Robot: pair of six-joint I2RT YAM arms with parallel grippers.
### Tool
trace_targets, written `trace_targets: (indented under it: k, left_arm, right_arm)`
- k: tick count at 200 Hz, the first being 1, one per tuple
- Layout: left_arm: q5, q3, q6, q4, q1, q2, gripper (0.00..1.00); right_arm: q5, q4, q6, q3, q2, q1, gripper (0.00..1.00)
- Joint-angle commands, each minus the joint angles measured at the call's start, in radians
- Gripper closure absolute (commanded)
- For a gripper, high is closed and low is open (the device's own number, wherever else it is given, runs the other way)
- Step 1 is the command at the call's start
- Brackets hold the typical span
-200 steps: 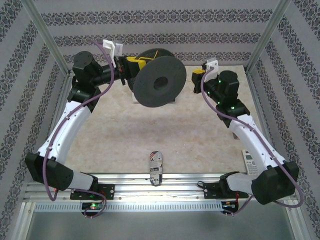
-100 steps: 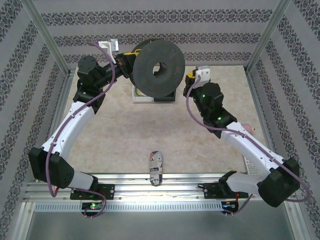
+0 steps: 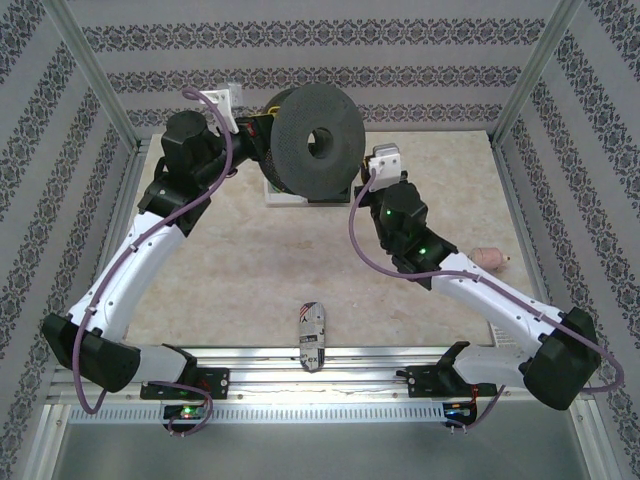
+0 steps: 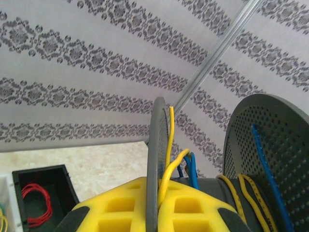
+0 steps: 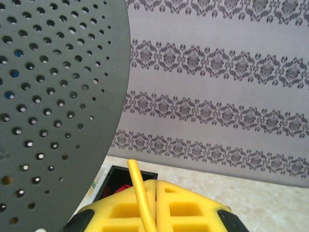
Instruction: Wrap the cables
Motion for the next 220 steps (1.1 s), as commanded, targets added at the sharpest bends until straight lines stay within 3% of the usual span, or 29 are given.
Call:
trace_targets:
  k: [1,40,73,83,112,134,178,220]
  left_arm:
    - [-0.314,0.072,0.063,0.142,0.027,-0.006,1.00]
    - [-0.303,0.113,0.100,0.085,0.028,-0.013,1.00]
    - [-0.284,0.148,0.128,0.045,0.026,-0.012,1.00]
    - [-0.268,0.160,0.137,0.038,0.027,-0.007,1.00]
    - [-0.172,0.200,0.183,0.018,0.027,0.008,1.00]
    - [-0.018,0.196,0.226,0.050,0.027,0.007,1.00]
    - [0.279,0.209,0.267,0.042,0.027,0.002,1.00]
    - [0.394,0.249,0.327,-0.042,0.027,0.005,1.00]
  right_arm:
    - [-0.107,0.008,-0.042,-0.043,-0.051,0.018,1.00]
    - [-0.562,-0.139,0.124,0.009,-0.081,-0.181,0.85]
    - [-0.843,-0.234,0.234,0.041,-0.070,-0.317,0.85]
    - [-0.903,-0.256,0.269,0.046,-0.063,-0.352,0.92]
    - [-0.979,-0.257,0.342,0.027,-0.052,-0.406,0.98]
    - [-0.982,-0.229,0.414,0.003,-0.043,-0.432,0.82]
    - [-1.018,-0.146,0.518,-0.014,0.022,-0.475,0.79]
    - [-1.074,-0.133,0.537,0.028,0.081,-0.480,0.79]
